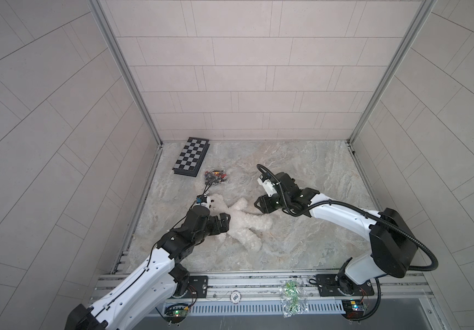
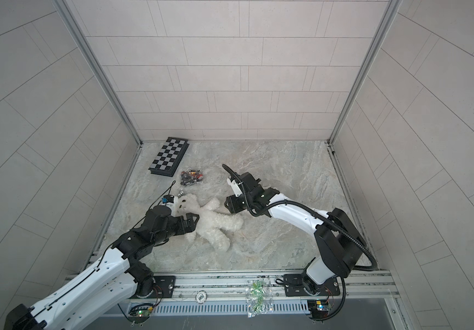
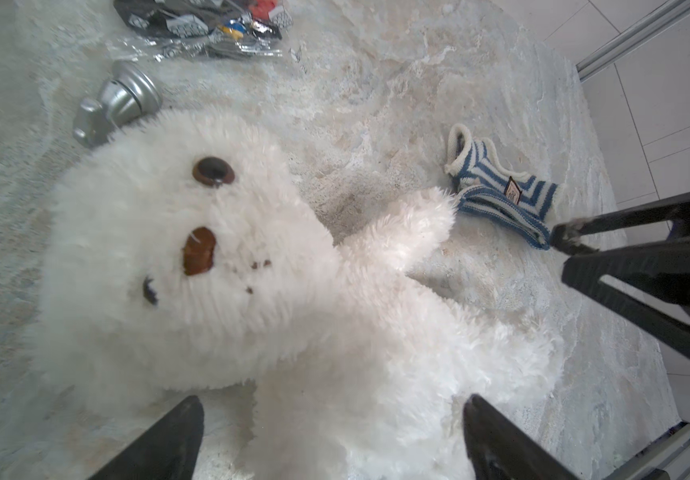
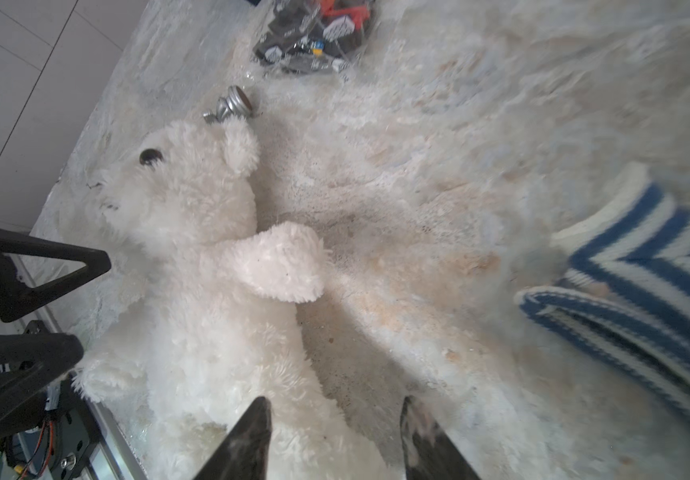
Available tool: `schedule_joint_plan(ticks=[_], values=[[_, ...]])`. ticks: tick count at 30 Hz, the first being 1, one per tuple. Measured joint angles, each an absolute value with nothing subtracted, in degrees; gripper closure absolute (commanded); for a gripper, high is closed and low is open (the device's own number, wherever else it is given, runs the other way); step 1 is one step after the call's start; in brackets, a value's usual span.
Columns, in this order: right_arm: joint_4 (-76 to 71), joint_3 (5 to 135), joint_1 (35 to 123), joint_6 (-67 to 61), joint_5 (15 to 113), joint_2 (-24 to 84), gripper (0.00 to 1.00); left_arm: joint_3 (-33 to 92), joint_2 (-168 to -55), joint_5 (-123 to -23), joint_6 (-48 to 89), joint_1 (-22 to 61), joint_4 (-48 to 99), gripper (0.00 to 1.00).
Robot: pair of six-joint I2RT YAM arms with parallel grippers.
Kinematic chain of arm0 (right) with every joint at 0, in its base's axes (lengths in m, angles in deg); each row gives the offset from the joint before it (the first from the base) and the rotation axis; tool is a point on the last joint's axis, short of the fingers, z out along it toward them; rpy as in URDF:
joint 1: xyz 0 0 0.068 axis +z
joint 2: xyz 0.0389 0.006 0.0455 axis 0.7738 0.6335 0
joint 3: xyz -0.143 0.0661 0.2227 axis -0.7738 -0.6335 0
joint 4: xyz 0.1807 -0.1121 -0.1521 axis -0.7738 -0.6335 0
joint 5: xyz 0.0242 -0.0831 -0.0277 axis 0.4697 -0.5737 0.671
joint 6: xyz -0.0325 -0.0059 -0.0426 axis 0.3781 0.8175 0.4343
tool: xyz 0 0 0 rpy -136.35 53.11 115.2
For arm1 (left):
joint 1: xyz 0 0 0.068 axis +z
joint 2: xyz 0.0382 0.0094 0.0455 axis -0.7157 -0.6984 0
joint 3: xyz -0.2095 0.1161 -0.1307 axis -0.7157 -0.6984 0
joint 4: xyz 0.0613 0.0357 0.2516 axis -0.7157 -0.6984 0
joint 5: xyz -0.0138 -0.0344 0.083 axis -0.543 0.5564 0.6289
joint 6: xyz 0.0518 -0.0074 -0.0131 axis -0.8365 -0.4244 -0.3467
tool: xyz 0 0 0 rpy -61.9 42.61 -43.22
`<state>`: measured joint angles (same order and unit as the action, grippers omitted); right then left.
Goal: Dress the teddy bear
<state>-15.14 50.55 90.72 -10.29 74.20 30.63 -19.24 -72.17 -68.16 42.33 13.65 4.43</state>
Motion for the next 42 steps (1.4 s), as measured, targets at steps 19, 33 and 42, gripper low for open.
schedule_joint_plan(ticks=[19, 33, 42], values=[[-5.7, 39.0, 102.2, -20.6, 77.8, 30.8, 0.51, -19.4, -83.9, -68.1, 43.2, 13.6, 14.8, 0.0], [8.8, 33.4, 107.3, -30.5, 77.2, 28.8, 0.5, -10.6, -92.4, -64.9, 38.2, 13.2, 15.6, 0.0], [-0.2, 32.7, 97.3, -23.1, 68.3, 15.4, 0.44, -5.8, -88.5, -53.3, 35.6, 3.7, 6.0, 0.0]])
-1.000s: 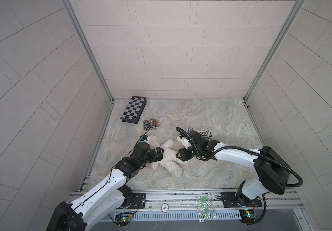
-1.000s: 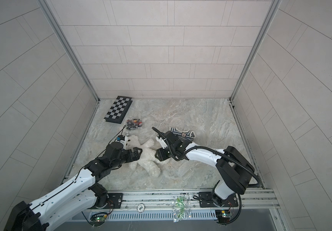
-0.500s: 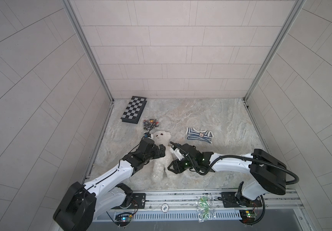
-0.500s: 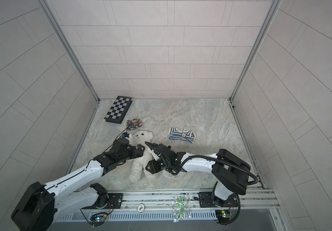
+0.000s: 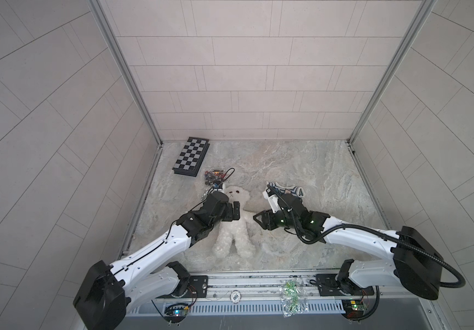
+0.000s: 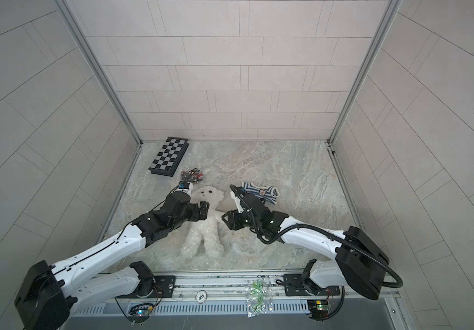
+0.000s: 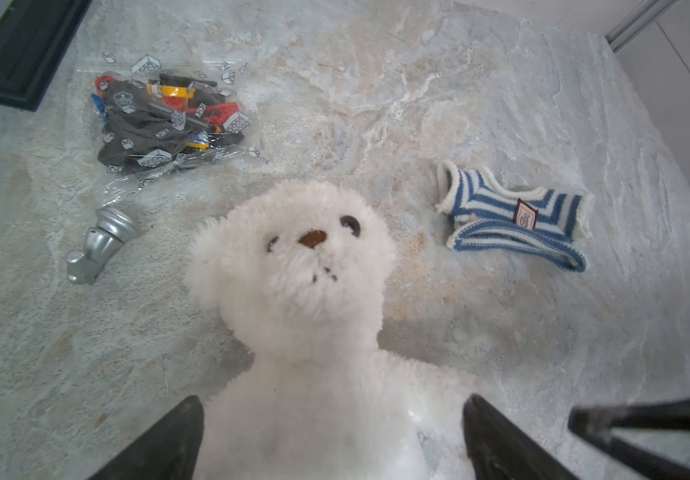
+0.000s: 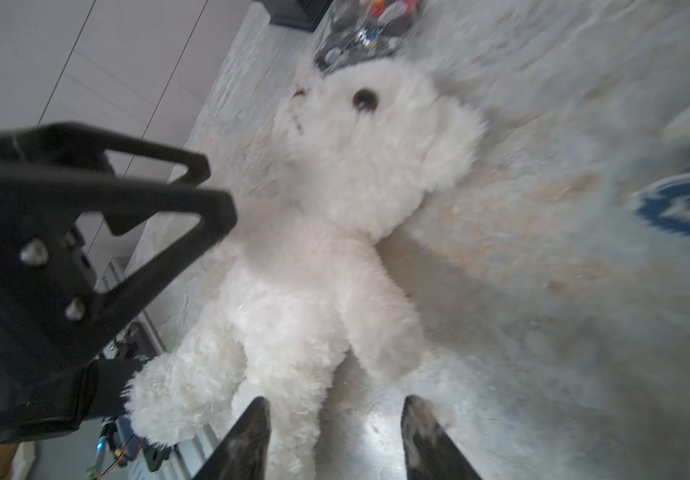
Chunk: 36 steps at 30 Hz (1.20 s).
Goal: Dress the teddy bear
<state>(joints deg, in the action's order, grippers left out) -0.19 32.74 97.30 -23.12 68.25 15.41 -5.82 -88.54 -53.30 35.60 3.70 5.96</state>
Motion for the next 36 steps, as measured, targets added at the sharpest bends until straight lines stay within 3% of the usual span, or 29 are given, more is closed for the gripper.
schedule_joint_plan(ticks=[10, 23, 28, 31, 36], values=[[-14.8, 37.5, 84.5, -8.6, 61.1, 14.8, 0.44, -6.4, -89.1, -50.4, 42.1, -3.3, 2.6, 0.0], [-23.6, 50.9, 80.8, 2.3, 55.1, 31.3, 0.44, -10.4, -98.7, -51.4, 47.8, -1.2, 7.8, 0.01], [-27.2, 57.7, 79.8, 3.8, 52.6, 39.4, 0.46, -10.6, -99.8, -51.3, 47.4, -0.3, 8.7, 0.18], [-27.8, 57.5, 78.7, 3.8, 52.8, 40.9, 0.46, -10.4, -100.1, -50.8, 45.8, -0.2, 8.4, 0.36], [-27.5, 55.7, 74.4, 3.6, 55.5, 40.9, 0.46, -8.2, -102.0, -50.9, 41.4, -0.1, 6.9, 0.55]])
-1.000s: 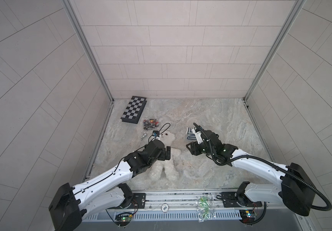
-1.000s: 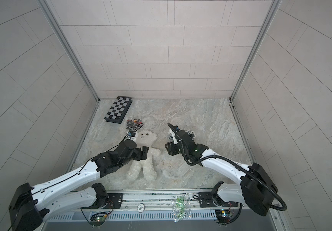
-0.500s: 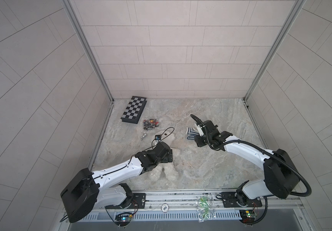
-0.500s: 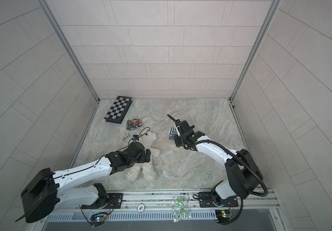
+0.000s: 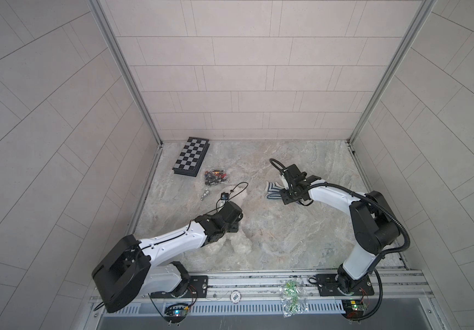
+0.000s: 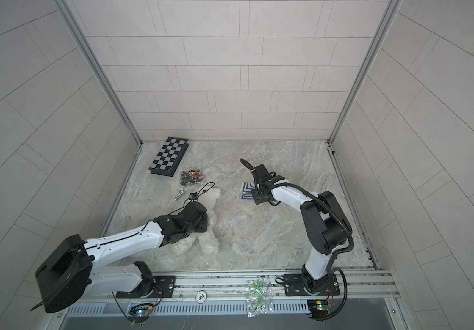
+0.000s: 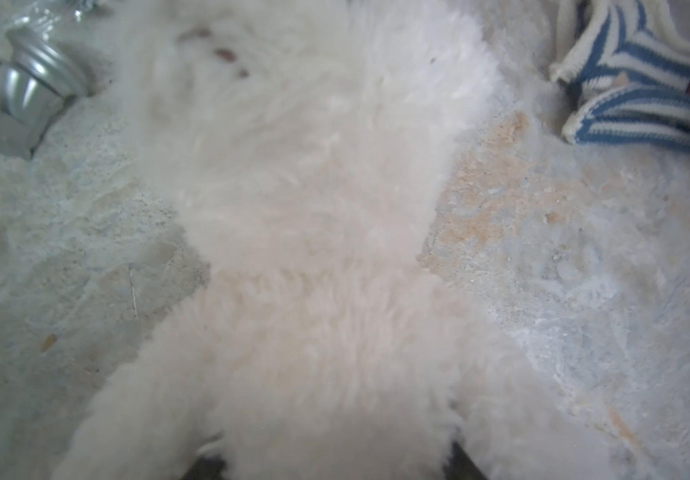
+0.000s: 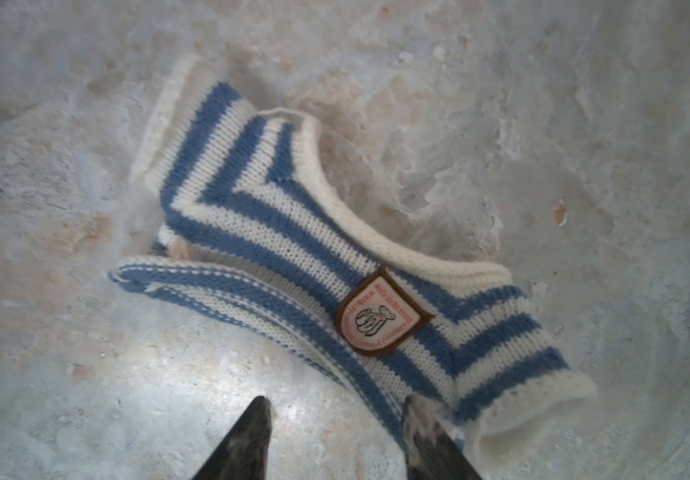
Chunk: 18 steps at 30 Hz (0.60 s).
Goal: Dress the teddy bear
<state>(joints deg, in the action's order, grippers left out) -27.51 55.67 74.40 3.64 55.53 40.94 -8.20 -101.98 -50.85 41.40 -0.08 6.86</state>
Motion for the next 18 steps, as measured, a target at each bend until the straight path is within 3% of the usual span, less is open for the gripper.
schedule_joint_plan(ticks=[6, 11, 14, 18], values=[[-26.5, 52.2, 70.7, 2.8, 58.1, 38.7, 0.47, -4.0, -105.7, -51.4, 34.0, -3.8, 5.1, 0.64], [-25.0, 49.5, 69.1, 1.9, 59.5, 33.8, 0.47, 0.6, -107.8, -52.0, 27.4, -9.5, 3.3, 0.62], [-23.8, 48.4, 68.0, 1.3, 59.7, 31.0, 0.48, 2.5, -108.6, -52.0, 24.3, -11.3, 2.2, 0.52], [-23.1, 47.8, 67.5, 0.8, 59.7, 29.4, 0.48, 2.7, -108.6, -52.6, 22.6, -11.3, 0.2, 0.18]])
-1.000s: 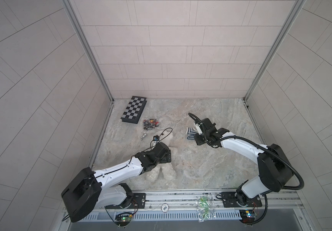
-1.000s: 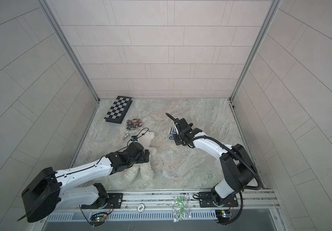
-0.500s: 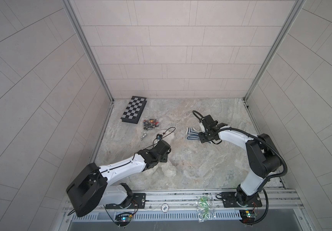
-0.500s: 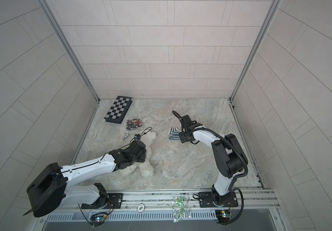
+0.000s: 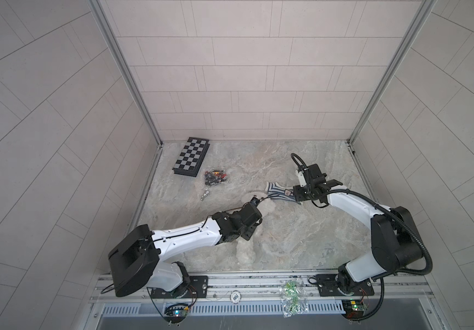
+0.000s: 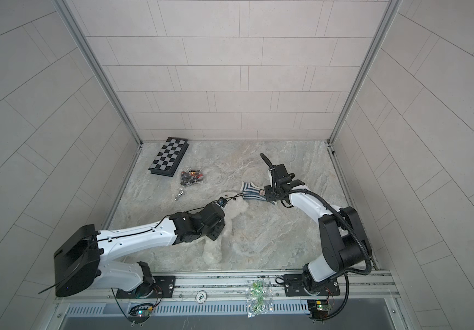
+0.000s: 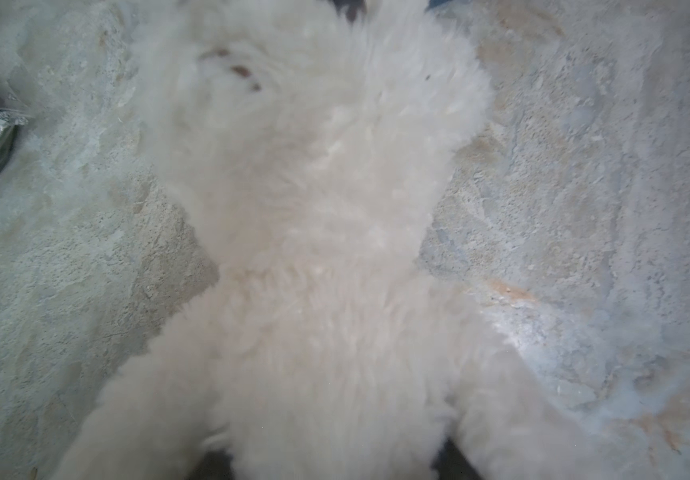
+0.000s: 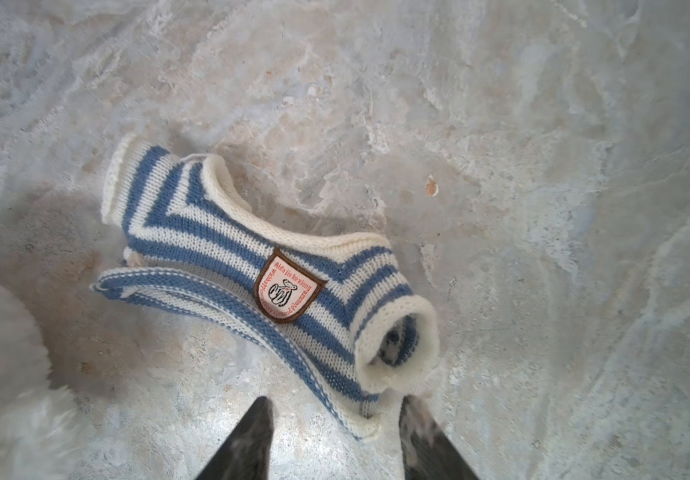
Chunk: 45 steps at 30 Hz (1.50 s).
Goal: Dress the teddy bear
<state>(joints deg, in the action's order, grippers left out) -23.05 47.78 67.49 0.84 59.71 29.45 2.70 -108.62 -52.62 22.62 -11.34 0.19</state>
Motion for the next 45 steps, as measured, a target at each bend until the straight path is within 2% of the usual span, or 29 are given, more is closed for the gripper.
schedule_joint_plan(ticks=[2, 6, 14, 28, 31, 37, 45], values=[[-22.8, 47.5, 67.5, 0.7, 59.7, 29.3, 0.48, 2.7, -108.2, -53.5, 22.8, -11.2, -0.4, 0.11], [-22.7, 46.9, 67.5, 0.7, 59.9, 28.9, 0.48, 2.9, -104.6, -54.9, 24.6, -11.2, -0.9, 0.04], [-22.6, 46.5, 67.5, 0.7, 60.3, 27.1, 0.48, 6.7, -101.5, -55.5, 30.1, -10.1, -0.4, 0.06], [-22.5, 46.3, 67.5, 0.7, 62.4, 26.7, 0.48, 6.1, -109.8, -55.7, 35.2, -7.8, 0.1, 0.09], [-22.3, 46.3, 67.5, 0.9, 63.0, 26.7, 0.48, 5.3, -112.4, -55.5, 35.5, -7.8, 0.2, 0.14], [-21.3, 46.3, 67.6, 1.2, 64.3, 28.7, 0.49, 4.0, -113.5, -54.7, 36.2, -7.4, 2.6, 0.47], [-21.4, 48.4, 69.0, 2.1, 64.1, 34.4, 0.5, 2.6, -113.1, -54.6, 35.5, -7.1, 5.2, 0.66]])
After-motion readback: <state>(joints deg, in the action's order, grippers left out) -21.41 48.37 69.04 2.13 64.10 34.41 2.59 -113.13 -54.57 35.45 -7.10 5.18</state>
